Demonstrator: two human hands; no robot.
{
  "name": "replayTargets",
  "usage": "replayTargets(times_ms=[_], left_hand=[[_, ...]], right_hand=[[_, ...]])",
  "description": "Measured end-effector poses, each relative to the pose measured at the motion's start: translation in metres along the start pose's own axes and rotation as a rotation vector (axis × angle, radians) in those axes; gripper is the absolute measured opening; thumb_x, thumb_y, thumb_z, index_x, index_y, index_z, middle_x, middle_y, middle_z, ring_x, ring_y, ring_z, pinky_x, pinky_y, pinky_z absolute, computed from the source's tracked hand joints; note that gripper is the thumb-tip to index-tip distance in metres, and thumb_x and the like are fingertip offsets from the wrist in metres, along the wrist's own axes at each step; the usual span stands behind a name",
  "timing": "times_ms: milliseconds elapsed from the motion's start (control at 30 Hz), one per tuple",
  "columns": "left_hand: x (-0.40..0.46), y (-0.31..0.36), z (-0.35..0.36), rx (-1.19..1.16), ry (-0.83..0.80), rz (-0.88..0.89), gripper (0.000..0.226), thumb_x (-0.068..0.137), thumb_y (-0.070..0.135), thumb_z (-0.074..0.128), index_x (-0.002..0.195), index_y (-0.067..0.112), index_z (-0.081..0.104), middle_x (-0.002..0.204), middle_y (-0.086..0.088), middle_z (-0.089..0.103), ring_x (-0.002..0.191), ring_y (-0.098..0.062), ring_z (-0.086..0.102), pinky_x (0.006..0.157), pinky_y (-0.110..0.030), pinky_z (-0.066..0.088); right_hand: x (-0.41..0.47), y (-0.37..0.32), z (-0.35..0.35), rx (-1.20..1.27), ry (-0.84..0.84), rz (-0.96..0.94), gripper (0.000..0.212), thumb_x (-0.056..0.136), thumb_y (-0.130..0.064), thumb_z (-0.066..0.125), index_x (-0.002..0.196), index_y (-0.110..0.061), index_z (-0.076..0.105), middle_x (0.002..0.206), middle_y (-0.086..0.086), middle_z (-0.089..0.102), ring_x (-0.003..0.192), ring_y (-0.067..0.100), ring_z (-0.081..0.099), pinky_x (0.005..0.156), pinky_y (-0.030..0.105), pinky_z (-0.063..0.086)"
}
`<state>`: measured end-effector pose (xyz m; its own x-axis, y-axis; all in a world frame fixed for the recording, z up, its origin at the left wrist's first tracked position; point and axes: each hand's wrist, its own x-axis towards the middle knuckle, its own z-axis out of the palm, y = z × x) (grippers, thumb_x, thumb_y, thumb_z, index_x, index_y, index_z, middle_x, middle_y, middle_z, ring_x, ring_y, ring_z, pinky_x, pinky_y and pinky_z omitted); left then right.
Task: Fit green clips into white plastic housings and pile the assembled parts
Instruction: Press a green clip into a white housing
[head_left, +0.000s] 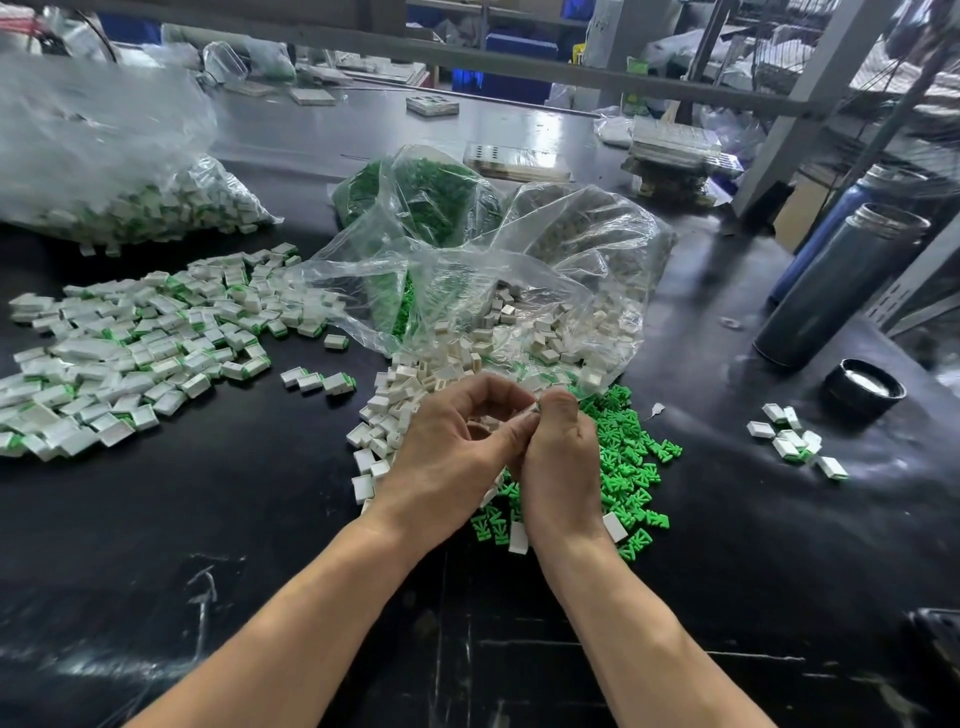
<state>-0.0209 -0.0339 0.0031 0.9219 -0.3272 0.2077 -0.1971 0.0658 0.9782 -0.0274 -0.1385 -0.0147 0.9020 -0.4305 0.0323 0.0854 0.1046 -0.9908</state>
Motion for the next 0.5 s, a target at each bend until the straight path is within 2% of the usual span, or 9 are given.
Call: replayTargets(times_ms=[67, 200, 300, 400, 500], left_hand=[[-0.0001, 0.0002, -0.0003, -0.005, 0.001, -0.002, 0.004, 0.094, 0.012, 0.072, 0.099, 0.013, 0.072, 0.094, -0.012, 0.075, 0.089, -0.038, 0.071, 0.078, -0.041, 0.060], [-0.0002, 0.0001, -0.0012, -0.002, 0.005, -0.008, 0.005, 0.095, 0.013, 0.072, 0.099, 0.013, 0.072, 0.096, -0.011, 0.075, 0.093, -0.040, 0.070, 0.084, -0.048, 0.059], [0.0006, -0.0006, -0.0017, 0.017, 0.018, -0.004, 0.005, 0.094, 0.014, 0.073, 0.100, 0.014, 0.072, 0.095, -0.008, 0.076, 0.091, -0.037, 0.071, 0.083, -0.049, 0.060], [0.0006, -0.0021, -0.0027, 0.031, 0.018, 0.010, 0.006, 0.094, 0.017, 0.074, 0.100, 0.015, 0.072, 0.096, -0.006, 0.076, 0.089, -0.035, 0.072, 0.082, -0.051, 0.060], [0.0003, -0.0030, -0.0034, 0.029, 0.010, 0.014, 0.008, 0.093, 0.020, 0.075, 0.100, 0.017, 0.073, 0.098, -0.004, 0.076, 0.089, -0.031, 0.073, 0.083, -0.049, 0.061]], right_hand=[[-0.0004, -0.0006, 0.0006, -0.009, 0.000, -0.011, 0.049, 0.089, -0.039, 0.037, 0.074, -0.024, 0.081, 0.075, 0.006, 0.077, 0.076, 0.023, 0.075, 0.071, 0.041, 0.058], [-0.0004, -0.0003, 0.0024, -0.013, -0.005, -0.013, 0.052, 0.090, -0.040, 0.036, 0.079, -0.015, 0.081, 0.081, 0.013, 0.078, 0.082, 0.031, 0.077, 0.080, 0.050, 0.061], [-0.0004, -0.0001, 0.0027, -0.019, -0.022, -0.031, 0.051, 0.092, -0.040, 0.035, 0.081, -0.022, 0.082, 0.083, 0.013, 0.078, 0.084, 0.032, 0.077, 0.081, 0.053, 0.062], [-0.0022, -0.0013, 0.0012, -0.024, -0.054, -0.050, 0.050, 0.094, -0.039, 0.034, 0.079, -0.031, 0.082, 0.081, 0.006, 0.079, 0.082, 0.023, 0.077, 0.074, 0.041, 0.060], [-0.0066, -0.0038, -0.0020, -0.048, -0.078, -0.057, 0.054, 0.100, -0.043, 0.033, 0.067, -0.038, 0.077, 0.065, -0.010, 0.072, 0.064, 0.002, 0.069, 0.060, 0.020, 0.052]])
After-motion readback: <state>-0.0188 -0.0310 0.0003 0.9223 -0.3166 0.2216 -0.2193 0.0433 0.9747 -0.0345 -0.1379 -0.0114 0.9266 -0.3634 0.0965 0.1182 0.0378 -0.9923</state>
